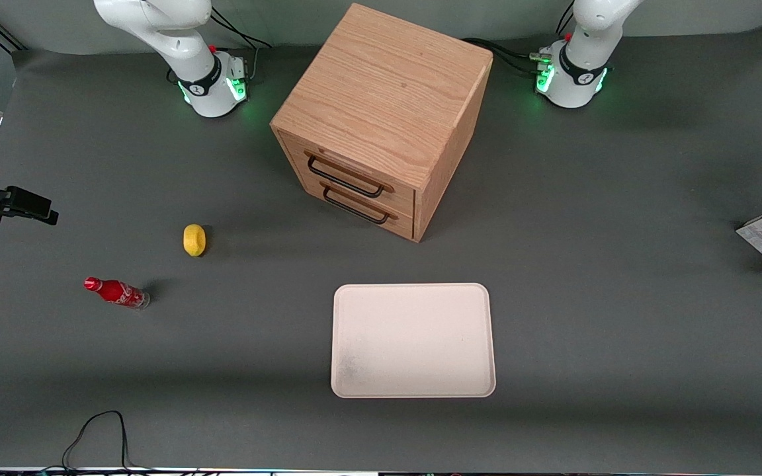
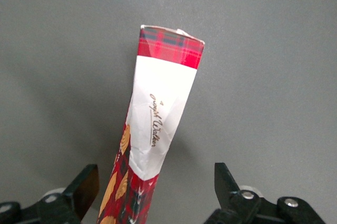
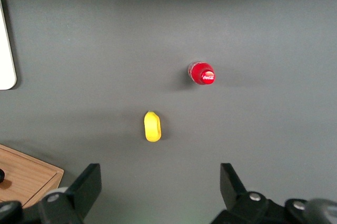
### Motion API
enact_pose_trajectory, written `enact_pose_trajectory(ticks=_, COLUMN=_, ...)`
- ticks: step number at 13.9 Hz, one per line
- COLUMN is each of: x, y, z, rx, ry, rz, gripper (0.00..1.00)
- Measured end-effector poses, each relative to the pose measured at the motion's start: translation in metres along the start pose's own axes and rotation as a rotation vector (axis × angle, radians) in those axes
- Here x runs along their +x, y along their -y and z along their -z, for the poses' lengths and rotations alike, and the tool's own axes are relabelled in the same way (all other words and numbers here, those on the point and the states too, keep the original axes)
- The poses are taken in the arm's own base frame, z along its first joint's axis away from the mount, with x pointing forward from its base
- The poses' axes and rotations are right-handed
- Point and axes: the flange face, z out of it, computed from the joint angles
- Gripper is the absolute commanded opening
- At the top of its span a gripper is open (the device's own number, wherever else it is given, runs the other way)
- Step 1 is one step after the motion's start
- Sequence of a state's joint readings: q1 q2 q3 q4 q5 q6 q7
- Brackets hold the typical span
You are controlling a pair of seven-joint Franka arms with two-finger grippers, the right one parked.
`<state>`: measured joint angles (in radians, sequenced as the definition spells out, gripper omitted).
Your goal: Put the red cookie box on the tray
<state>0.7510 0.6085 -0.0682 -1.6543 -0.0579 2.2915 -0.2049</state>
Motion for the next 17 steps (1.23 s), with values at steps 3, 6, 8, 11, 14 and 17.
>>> enact_pose_trajectory(ticks=3, x=-0.001, y=-0.002, z=0.0, rx=-0.002, ry=0.001, rz=-0.018, gripper=0.22)
enact_pose_trajectory(ticks=6, x=-0.002, y=-0.006, z=-0.001, rx=-0.004, ry=0.002, rz=-0.033, gripper=0.0)
enact_pose_trajectory(ticks=8, x=-0.002, y=-0.006, z=-0.001, rx=-0.003, ry=0.002, rz=-0.041, gripper=0.0)
enact_pose_trajectory(ticks=11, x=-0.002, y=-0.007, z=-0.001, rx=-0.003, ry=0.003, rz=-0.054, gripper=0.0)
enact_pose_trajectory(ticks=14, x=-0.001, y=-0.007, z=0.004, rx=-0.004, ry=-0.002, rz=-0.06, gripper=0.0)
enact_pose_trajectory(ticks=17, x=0.003, y=-0.01, z=0.044, rx=0.005, ry=0.027, rz=-0.07, gripper=0.0)
